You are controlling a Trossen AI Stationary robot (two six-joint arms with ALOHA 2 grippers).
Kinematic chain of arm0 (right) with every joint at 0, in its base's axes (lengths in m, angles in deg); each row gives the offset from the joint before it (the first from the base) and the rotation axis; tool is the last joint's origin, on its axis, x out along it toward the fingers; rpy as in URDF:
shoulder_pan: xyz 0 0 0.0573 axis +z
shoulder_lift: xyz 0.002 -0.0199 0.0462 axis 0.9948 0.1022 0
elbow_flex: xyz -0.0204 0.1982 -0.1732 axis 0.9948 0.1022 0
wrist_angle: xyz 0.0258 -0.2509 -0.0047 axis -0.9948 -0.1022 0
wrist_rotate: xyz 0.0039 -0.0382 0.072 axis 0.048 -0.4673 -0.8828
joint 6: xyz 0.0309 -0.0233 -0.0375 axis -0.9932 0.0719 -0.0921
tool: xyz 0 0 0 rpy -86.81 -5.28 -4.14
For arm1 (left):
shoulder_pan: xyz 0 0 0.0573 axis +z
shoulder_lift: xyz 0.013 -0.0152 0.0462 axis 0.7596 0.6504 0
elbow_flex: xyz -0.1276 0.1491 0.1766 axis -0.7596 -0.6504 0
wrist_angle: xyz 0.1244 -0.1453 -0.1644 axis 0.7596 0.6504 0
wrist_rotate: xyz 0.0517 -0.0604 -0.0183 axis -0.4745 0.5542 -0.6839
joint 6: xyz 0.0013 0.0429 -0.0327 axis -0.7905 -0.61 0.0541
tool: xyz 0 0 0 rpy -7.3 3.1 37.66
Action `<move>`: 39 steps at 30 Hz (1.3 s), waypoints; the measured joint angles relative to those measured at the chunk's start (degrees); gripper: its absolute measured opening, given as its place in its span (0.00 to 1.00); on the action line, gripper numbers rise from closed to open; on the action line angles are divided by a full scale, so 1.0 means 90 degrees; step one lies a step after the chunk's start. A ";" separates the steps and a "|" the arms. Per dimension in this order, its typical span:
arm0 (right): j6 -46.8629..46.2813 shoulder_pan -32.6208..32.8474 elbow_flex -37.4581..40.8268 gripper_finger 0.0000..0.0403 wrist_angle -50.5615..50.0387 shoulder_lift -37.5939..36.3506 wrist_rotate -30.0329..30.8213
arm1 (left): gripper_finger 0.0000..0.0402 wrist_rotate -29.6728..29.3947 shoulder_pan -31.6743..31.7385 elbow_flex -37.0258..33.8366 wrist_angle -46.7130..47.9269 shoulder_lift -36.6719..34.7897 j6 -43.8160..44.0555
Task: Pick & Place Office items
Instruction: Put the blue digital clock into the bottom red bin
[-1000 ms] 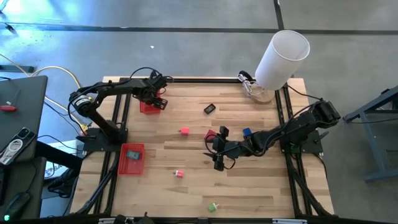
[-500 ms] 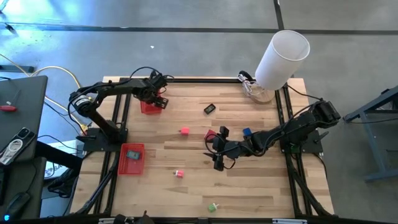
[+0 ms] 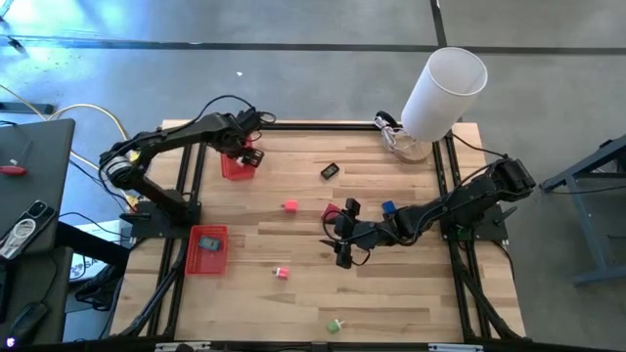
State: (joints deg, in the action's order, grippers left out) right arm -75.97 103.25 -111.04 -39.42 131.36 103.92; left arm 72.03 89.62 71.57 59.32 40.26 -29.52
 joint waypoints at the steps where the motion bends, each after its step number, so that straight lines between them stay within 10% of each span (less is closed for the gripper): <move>1: 0.0000 0.0000 0.0000 0.59 0.0000 0.0000 0.0002 | 0.59 -0.0002 -0.0104 0.0023 0.0017 -0.0156 -0.0035; 20: -0.0006 0.0000 0.0000 0.59 -0.0017 0.0000 -0.0030 | 0.59 0.0015 -0.3219 0.0043 -0.0198 -0.1929 -0.0496; 39: -0.0170 0.0000 0.0000 0.59 -0.0022 0.0000 -0.0035 | 0.59 -0.0004 -0.4116 0.0012 -0.0284 -0.1888 -0.1463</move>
State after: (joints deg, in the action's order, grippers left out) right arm -77.50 103.25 -111.04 -39.62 131.36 103.60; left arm 72.00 52.57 71.68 56.76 23.27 -42.69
